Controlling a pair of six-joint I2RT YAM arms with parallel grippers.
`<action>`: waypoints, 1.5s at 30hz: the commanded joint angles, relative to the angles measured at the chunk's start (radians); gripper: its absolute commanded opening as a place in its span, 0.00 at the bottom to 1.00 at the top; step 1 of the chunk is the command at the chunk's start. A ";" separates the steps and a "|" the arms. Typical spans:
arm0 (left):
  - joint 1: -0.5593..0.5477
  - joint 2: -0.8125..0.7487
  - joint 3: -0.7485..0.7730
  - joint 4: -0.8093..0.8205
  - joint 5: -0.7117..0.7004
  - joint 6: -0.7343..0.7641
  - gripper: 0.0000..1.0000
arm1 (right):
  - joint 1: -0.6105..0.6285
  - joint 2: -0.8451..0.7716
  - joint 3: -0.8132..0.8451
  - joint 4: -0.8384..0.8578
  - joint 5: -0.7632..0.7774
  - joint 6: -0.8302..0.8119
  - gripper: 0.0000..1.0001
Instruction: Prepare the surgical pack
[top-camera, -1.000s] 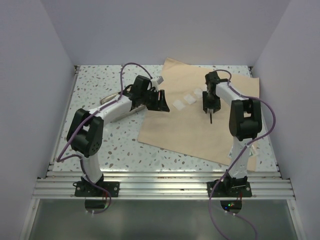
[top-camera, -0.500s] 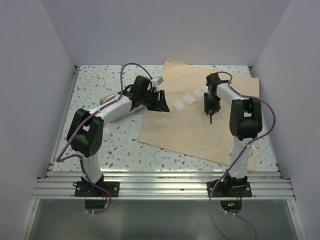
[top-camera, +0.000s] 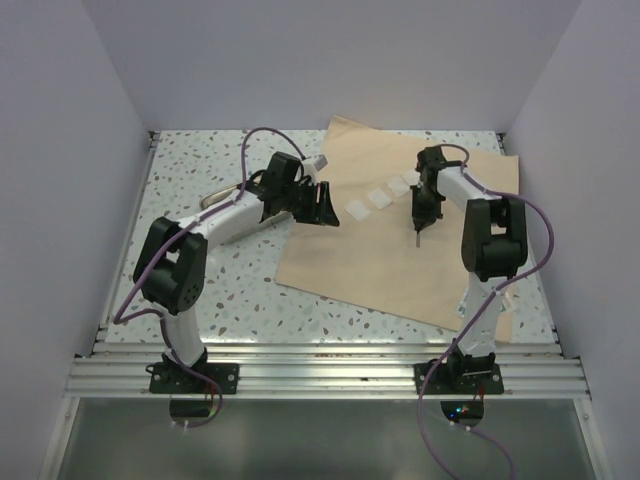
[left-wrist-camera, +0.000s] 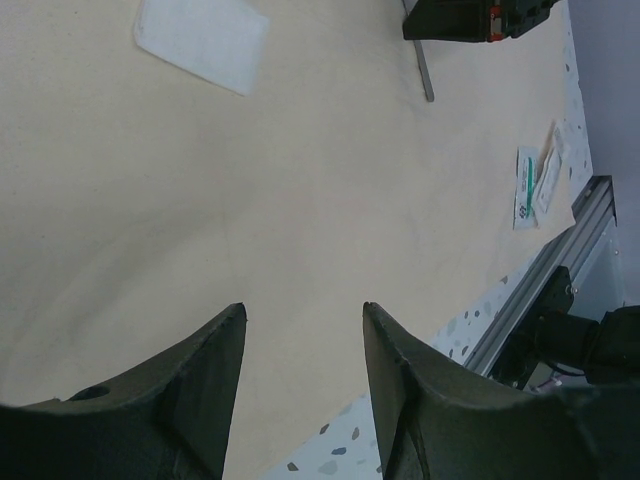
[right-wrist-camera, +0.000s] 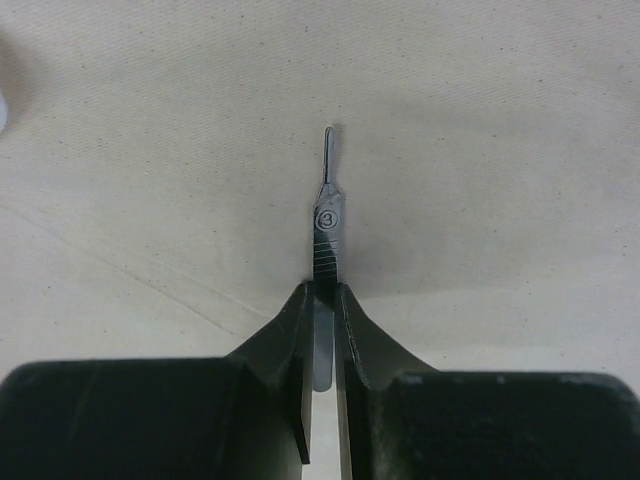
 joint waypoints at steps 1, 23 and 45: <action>0.005 -0.043 -0.007 0.003 0.037 0.002 0.54 | -0.009 -0.053 -0.009 -0.016 -0.037 0.030 0.00; -0.038 -0.064 -0.053 0.105 0.031 -0.128 0.55 | 0.337 -0.293 -0.057 0.251 -0.346 0.543 0.00; 0.218 -0.138 -0.074 -0.076 -0.095 0.005 0.00 | 0.377 -0.150 0.318 -0.013 -0.222 0.220 0.39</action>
